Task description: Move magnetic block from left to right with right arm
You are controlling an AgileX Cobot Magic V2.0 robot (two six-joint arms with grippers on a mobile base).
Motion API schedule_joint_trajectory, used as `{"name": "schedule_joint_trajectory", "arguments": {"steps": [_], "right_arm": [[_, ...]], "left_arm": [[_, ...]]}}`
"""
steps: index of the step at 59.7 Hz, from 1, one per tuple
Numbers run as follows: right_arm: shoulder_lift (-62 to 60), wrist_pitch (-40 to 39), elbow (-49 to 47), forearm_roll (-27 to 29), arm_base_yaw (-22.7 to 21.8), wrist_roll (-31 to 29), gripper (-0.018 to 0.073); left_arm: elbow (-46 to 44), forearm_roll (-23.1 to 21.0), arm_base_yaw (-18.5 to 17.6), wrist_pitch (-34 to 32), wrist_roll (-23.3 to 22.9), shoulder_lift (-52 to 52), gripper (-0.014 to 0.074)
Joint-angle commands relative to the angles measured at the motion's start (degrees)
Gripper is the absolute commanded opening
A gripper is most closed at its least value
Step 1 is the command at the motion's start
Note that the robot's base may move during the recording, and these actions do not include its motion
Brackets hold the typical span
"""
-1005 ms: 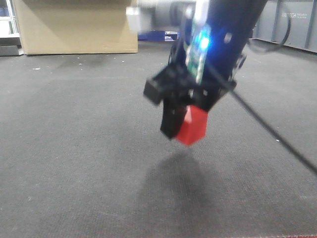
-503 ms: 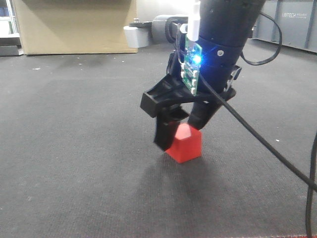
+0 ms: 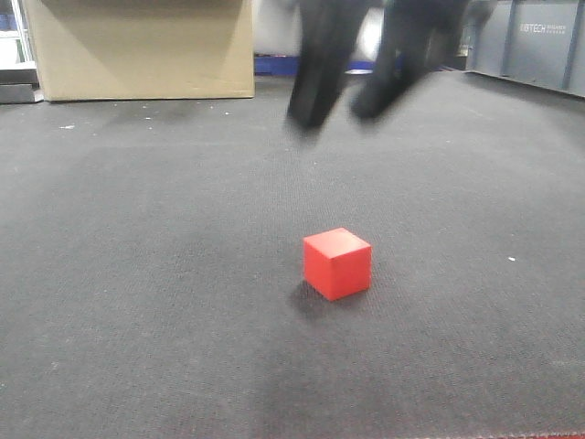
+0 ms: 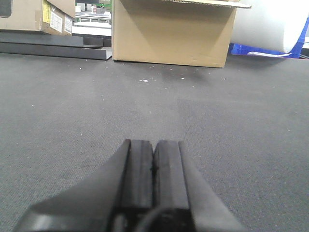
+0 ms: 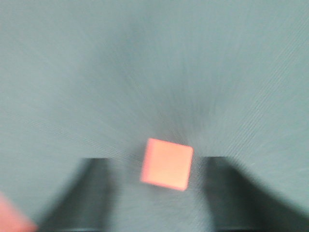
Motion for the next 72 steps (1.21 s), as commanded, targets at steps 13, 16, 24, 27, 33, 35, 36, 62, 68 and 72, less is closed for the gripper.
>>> {"name": "schedule_joint_trajectory", "arguments": {"steps": [13,16,24,27,33,35,36,62,68,72], "right_arm": [[-22.5,-8.3,8.5,1.0,-0.1,0.3,0.006],[-25.5,-9.5,10.8,1.0,-0.1,0.3,0.006],[-34.6,-14.4,19.1,1.0,-0.1,0.3,0.006],[-37.9,-16.2,22.1,1.0,-0.1,0.3,0.006],[-44.3,-19.0,27.9,1.3,-0.1,0.3,0.006],[-46.6,-19.5,29.7,1.4,-0.1,0.3,0.006],[-47.8,-19.8,30.4,1.5,-0.1,0.3,0.006],[-59.2,-20.1,38.9,2.2,-0.1,0.3,0.006],[-59.2,-19.8,38.9,2.2,-0.1,0.3,0.006],[-59.2,-19.8,38.9,2.2,-0.1,0.3,0.006]], "left_arm": [[0.5,0.0,0.1,-5.1,-0.2,-0.8,-0.0116],[0.5,0.0,0.1,-5.1,-0.2,-0.8,-0.0116],[0.5,0.0,0.1,-5.1,-0.2,-0.8,-0.0116],[0.5,0.0,0.1,-5.1,-0.2,-0.8,-0.0116],[0.5,0.0,0.1,-5.1,-0.2,-0.8,-0.0116],[0.5,0.0,0.1,-5.1,-0.2,-0.8,-0.0116],[0.5,0.0,0.1,-5.1,-0.2,-0.8,-0.0116],[0.5,0.0,0.1,-5.1,-0.2,-0.8,-0.0116],[0.5,0.0,0.1,-5.1,-0.2,-0.8,-0.0116],[0.5,0.0,0.1,-5.1,-0.2,-0.8,-0.0116]]}}
